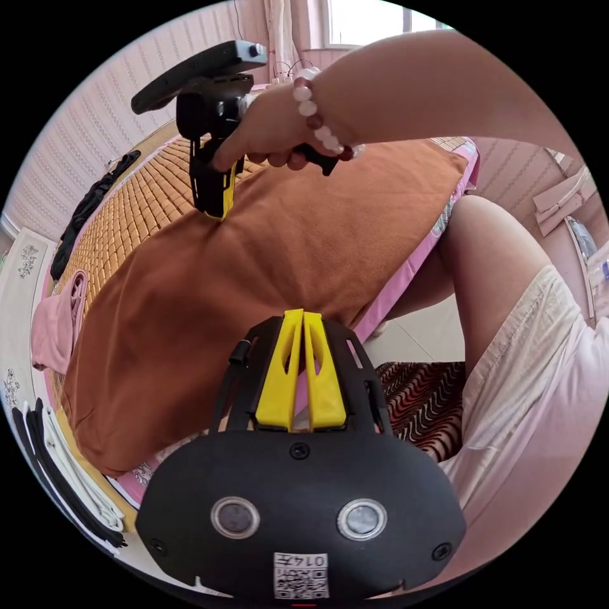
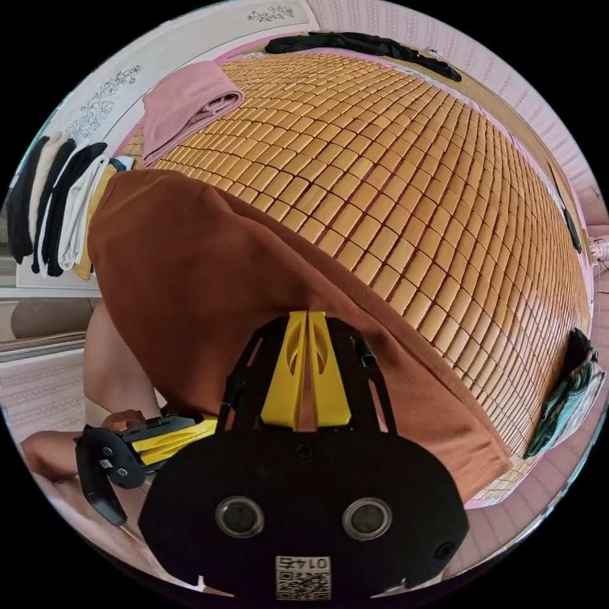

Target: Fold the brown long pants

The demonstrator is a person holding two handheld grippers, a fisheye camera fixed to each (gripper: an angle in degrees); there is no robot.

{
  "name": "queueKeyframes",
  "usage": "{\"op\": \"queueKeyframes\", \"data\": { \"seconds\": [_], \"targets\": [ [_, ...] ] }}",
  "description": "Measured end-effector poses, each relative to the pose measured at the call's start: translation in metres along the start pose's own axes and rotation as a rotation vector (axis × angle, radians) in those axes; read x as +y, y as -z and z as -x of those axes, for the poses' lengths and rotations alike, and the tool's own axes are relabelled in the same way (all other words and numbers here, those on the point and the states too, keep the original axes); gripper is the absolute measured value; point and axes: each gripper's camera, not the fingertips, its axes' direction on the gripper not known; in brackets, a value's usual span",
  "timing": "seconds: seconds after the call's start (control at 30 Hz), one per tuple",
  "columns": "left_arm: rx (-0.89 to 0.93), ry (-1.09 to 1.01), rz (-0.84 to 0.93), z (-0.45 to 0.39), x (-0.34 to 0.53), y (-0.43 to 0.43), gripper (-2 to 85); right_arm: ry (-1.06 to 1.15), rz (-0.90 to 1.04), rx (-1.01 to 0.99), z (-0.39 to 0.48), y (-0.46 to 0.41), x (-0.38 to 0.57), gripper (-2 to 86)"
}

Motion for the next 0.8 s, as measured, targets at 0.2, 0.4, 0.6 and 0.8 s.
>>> {"op": "queueKeyframes", "data": {
  "seconds": [0.2, 0.4, 0.6, 0.8],
  "targets": [
    [0.070, -0.015, 0.014, 0.001, -0.006, -0.014, -1.0, 0.039, -0.008, 0.232, -0.006, 0.003, -0.020, -0.5],
    [0.104, -0.052, -0.013, 0.006, -0.009, -0.022, -1.0, 0.042, -0.018, 0.316, -0.004, -0.003, -0.016, -0.6],
    [0.144, -0.024, 0.006, 0.013, -0.018, -0.020, -1.0, -0.173, -0.297, 0.008, -0.055, 0.035, 0.045, -0.8],
    [0.111, -0.030, -0.104, 0.005, -0.018, -0.004, -0.9, -0.659, -0.610, -0.241, -0.159, 0.055, 0.244, -0.2]
  ]
}}
